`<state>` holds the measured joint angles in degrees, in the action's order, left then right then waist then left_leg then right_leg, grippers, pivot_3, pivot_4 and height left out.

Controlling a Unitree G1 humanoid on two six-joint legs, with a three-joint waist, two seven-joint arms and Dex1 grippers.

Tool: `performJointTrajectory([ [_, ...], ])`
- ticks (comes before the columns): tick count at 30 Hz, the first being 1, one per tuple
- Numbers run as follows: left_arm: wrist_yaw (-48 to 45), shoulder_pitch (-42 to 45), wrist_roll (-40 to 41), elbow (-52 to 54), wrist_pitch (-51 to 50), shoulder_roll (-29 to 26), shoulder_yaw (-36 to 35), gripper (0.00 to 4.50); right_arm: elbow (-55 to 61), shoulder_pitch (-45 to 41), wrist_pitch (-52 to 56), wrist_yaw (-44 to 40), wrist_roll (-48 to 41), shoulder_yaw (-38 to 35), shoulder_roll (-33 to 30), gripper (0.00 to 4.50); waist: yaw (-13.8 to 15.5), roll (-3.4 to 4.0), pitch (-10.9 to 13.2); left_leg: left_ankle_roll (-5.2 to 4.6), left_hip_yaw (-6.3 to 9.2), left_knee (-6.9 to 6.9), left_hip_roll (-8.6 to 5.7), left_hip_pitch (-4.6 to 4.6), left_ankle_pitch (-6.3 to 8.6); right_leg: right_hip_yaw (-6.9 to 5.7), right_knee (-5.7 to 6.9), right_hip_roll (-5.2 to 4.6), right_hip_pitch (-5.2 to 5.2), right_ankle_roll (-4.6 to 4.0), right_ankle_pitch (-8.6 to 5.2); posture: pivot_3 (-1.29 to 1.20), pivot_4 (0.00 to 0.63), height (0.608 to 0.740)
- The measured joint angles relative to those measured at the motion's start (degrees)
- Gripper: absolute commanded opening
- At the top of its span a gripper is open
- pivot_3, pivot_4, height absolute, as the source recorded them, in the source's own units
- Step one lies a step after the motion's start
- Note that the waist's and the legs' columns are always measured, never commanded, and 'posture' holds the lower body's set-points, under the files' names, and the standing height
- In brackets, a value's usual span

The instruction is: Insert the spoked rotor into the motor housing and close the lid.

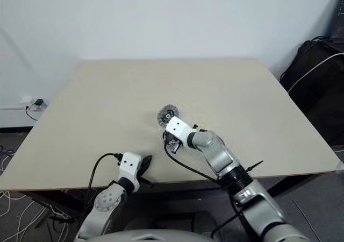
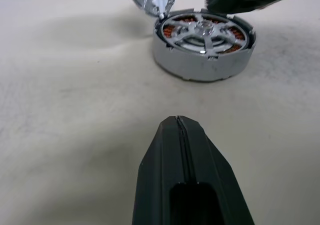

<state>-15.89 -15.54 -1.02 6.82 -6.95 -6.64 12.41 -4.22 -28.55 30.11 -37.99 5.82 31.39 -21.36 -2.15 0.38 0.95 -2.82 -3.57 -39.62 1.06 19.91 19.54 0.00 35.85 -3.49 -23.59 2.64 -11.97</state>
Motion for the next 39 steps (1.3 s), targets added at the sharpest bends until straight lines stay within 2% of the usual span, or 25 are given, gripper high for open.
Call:
performJointTrajectory([
  [3,0.09,0.09,0.01,-0.03,0.05,0.11,0.03,0.00,1.92,-1.80,0.00,-5.21,2.25,3.31,-3.03,1.96,0.06,-0.02,0.00,0.02,0.04,0.00,-0.12,-0.01,-0.01,-0.03,0.01,0.01,0.01,-0.01,-0.01,0.00,0.000,0.740],
  [7,0.45,0.17,0.01,-0.20,0.15,0.73,0.15,0.00,1.99,-4.17,-0.28,-9.98,4.22,6.05,-3.94,3.28,0.07,-0.03,0.01,0.02,0.03,0.00,-0.17,0.00,-0.01,-0.02,0.01,-0.02,0.01,-0.01,0.00,0.00,0.000,0.740],
  [18,0.94,0.08,0.04,-0.40,1.24,1.27,-0.02,0.00,-8.68,-8.93,-3.76,-15.17,8.19,7.83,-2.39,3.28,0.27,-0.06,0.01,0.05,0.05,-0.01,-0.21,-0.01,-0.03,-0.03,0.00,-0.03,0.04,-0.02,0.00,0.00,0.000,0.740],
  [26,0.99,-0.16,0.04,-0.46,1.42,1.71,-0.08,0.00,-13.75,-9.25,-5.59,-17.98,9.34,8.12,-0.77,3.28,0.23,-0.05,0.00,0.09,0.06,-0.01,-0.22,-0.02,-0.05,-0.03,0.02,-0.03,0.05,-0.01,0.01,0.00,0.000,0.740],
  [29,1.03,-0.19,0.04,-0.47,1.57,1.79,-0.09,0.00,-14.80,-9.64,-6.25,-18.45,9.65,8.08,-0.14,2.62,0.20,-0.05,0.00,0.10,0.06,-0.01,-0.22,-0.06,-0.06,-0.03,0.04,-0.03,0.08,-0.01,0.01,0.00,0.000,0.740],
  [37,1.39,-0.80,0.05,-0.47,1.94,1.96,-0.12,0.00,-17.09,-10.83,-7.64,-19.05,11.07,7.52,0.75,0.02,0.23,-0.07,-0.05,0.12,0.09,-0.01,-0.22,-0.09,-0.07,-0.04,0.05,-0.03,0.12,-0.01,0.01,0.00,0.000,0.740],
  [39,1.54,-0.80,0.05,-0.48,2.15,1.96,-0.11,0.00,-17.67,-10.81,-7.98,-19.41,11.17,7.59,1.08,0.02,0.20,-0.07,-0.06,0.13,0.08,-0.01,-0.22,-0.09,-0.08,-0.03,0.05,-0.03,0.12,-0.02,0.02,0.00,0.000,0.740],
])
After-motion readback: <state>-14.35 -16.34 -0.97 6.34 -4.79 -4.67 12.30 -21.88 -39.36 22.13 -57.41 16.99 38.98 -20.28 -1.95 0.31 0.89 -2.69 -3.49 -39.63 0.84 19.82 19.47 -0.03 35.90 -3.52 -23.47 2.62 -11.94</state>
